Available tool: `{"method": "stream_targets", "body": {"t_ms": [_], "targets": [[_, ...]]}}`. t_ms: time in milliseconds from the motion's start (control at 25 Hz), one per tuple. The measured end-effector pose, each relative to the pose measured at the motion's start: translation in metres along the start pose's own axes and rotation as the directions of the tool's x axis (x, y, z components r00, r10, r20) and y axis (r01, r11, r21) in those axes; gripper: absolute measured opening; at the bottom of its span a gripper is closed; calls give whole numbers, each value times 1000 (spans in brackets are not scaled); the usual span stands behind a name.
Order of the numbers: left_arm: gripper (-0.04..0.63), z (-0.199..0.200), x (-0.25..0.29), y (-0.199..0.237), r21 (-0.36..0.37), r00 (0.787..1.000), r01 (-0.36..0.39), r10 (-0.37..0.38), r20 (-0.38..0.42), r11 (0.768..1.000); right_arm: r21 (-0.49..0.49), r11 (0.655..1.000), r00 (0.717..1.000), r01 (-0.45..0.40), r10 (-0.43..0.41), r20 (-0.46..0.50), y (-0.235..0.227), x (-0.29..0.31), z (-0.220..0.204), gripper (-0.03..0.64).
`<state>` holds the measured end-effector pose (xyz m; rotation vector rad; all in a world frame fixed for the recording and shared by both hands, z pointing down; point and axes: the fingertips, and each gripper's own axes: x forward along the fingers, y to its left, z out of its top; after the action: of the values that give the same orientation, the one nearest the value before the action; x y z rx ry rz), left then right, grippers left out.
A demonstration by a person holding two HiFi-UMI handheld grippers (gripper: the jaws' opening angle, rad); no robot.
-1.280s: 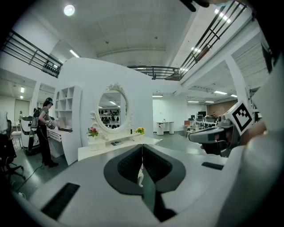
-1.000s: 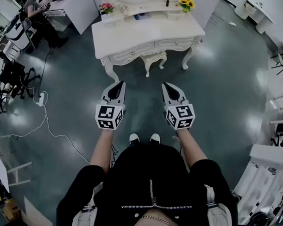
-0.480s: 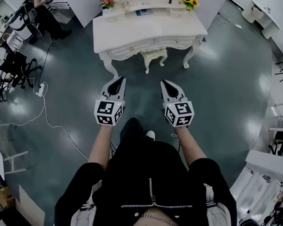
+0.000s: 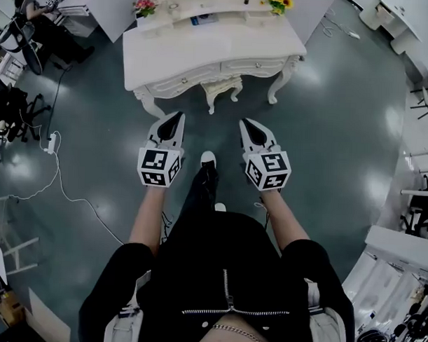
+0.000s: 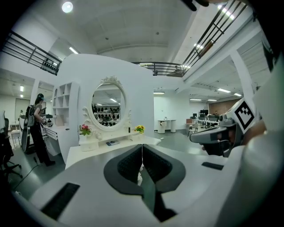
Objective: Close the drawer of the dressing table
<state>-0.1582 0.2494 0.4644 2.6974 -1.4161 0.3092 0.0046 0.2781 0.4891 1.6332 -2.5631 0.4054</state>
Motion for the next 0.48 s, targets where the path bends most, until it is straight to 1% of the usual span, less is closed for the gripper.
{"method": "stream_targets", "body": {"t_ms": [240, 480], "targets": [[21, 13, 75, 39, 0, 1000, 20, -20, 2, 1000, -2, 1000, 1000, 11, -11, -19, -39, 70, 18, 5], [21, 38, 158, 92, 32, 999, 40, -40, -7, 999, -16, 1000, 1000, 15, -15, -19, -75, 157, 60, 5]]}}
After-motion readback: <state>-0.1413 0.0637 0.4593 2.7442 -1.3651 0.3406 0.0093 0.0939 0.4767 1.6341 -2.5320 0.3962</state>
